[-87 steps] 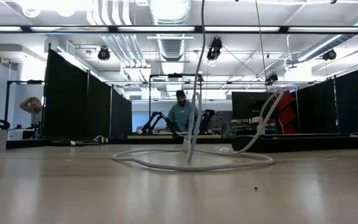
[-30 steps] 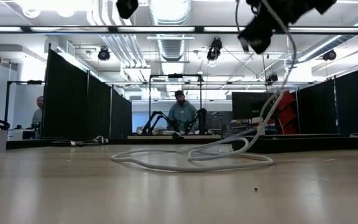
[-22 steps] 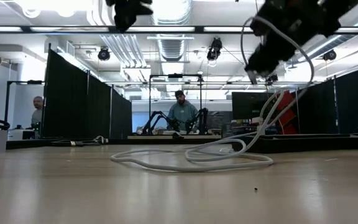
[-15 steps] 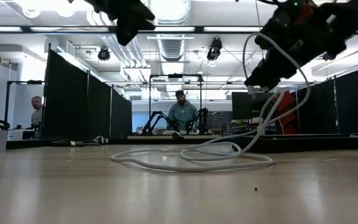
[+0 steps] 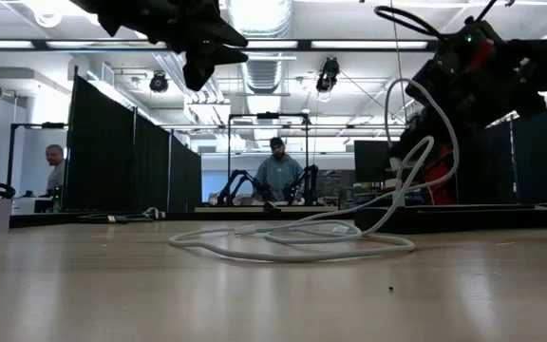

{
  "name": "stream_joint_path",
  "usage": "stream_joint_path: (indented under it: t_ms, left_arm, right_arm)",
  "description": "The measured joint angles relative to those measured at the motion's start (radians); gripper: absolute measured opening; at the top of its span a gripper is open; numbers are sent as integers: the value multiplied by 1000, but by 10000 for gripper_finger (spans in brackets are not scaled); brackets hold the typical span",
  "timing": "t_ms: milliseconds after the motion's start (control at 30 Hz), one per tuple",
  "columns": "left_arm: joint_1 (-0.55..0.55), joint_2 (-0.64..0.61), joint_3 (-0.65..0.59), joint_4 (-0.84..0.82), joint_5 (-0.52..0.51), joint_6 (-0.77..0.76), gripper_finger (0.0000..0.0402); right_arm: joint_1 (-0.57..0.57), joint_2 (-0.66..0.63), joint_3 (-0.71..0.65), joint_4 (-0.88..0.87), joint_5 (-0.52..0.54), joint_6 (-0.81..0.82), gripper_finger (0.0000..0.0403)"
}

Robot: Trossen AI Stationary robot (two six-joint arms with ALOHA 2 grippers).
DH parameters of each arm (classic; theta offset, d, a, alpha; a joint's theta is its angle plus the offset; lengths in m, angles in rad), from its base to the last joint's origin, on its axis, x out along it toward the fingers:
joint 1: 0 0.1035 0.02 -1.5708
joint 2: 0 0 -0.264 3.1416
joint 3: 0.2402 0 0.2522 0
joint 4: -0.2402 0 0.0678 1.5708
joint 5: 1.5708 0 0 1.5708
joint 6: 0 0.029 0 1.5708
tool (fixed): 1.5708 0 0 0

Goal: Plug in charger cables
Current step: Insert the top right white charger cable into the black outlet extension

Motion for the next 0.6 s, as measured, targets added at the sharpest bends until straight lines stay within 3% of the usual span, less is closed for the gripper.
stream_joint_path:
  t_ms: [433,600]
  left_arm:
    - [0,0,0,9,-25,-4,105]
    - [0,0,0,-5,-25,-11,105]
  right_arm:
    - [0,261,56,129,-3,-25,0]
    - [1,302,130,143,-87,2,0]
